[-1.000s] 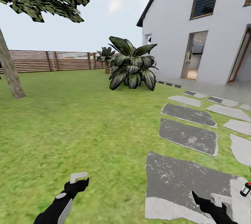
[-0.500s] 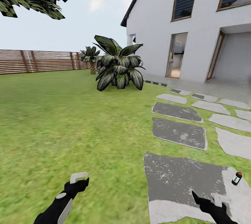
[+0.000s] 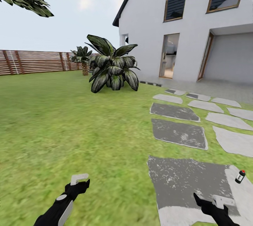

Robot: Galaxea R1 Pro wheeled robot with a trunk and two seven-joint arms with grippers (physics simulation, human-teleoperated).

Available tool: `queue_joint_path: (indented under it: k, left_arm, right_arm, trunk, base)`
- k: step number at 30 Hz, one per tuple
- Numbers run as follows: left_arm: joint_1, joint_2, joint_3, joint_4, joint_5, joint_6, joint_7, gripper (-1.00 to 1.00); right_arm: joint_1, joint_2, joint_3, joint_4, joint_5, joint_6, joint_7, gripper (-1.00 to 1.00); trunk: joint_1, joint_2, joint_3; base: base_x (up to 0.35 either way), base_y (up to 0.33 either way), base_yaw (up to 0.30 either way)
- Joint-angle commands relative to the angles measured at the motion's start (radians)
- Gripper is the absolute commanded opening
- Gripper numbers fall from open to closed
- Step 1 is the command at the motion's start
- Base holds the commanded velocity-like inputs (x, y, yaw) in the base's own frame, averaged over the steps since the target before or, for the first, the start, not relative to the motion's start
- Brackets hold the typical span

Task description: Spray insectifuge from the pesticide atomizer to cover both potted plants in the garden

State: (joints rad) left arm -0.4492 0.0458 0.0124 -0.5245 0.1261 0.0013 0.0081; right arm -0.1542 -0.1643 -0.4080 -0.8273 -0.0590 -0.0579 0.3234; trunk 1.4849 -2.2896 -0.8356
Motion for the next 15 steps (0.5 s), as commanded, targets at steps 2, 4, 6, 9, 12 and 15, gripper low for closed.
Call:
queue_joint_path:
  k: [2, 4, 6, 9, 12, 15]
  left_arm:
    - [0.0, 0.0, -0.002, 0.0, 0.01, 0.0, 0.001, 1.0]
    - [0.0, 0.0, -0.002, 0.0, 0.01, 0.0, 0.001, 1.0]
    - [0.0, 0.0, -0.002, 0.0, 0.01, 0.0, 0.001, 1.0]
    - [0.0, 0.0, -0.002, 0.0, 0.01, 0.0, 0.001, 1.0]
    - [0.0, 0.0, -0.002, 0.0, 0.01, 0.0, 0.001, 1.0]
    - [0.0, 0.0, -0.002, 0.0, 0.01, 0.0, 0.001, 1.0]
  right_arm:
    - [-0.001, 0.0, -0.003, 0.0, -0.007, -0.001, 0.007, 1.0]
    - [-0.001, 0.0, -0.003, 0.0, -0.007, 0.001, 0.007, 1.0]
    - [-0.001, 0.0, -0.003, 0.0, -0.007, 0.007, 0.007, 1.0]
    - [-0.002, 0.0, -0.004, 0.0, -0.007, 0.023, 0.006, 1.0]
    - [-0.002, 0.0, -0.004, 0.001, -0.007, 0.027, 0.006, 1.0]
    - [-0.002, 0.0, -0.004, 0.001, -0.007, 0.029, 0.006, 1.0]
  trunk:
    - [0.0, 0.0, -0.001]
    - [0.0, 0.0, -0.001]
    - [0.0, 0.0, -0.001]
    - [0.0, 0.0, -0.001]
    - [0.0, 0.0, -0.001]
    - [0.0, 0.0, -0.001]
  base:
    - [0.149, 0.319, -0.016]
    - [0.149, 0.319, -0.022]
    - [0.149, 0.319, -0.069]
    - [0.148, 0.319, -0.164]
    - [0.143, 0.32, -0.249]
    - [0.139, 0.321, -0.274]
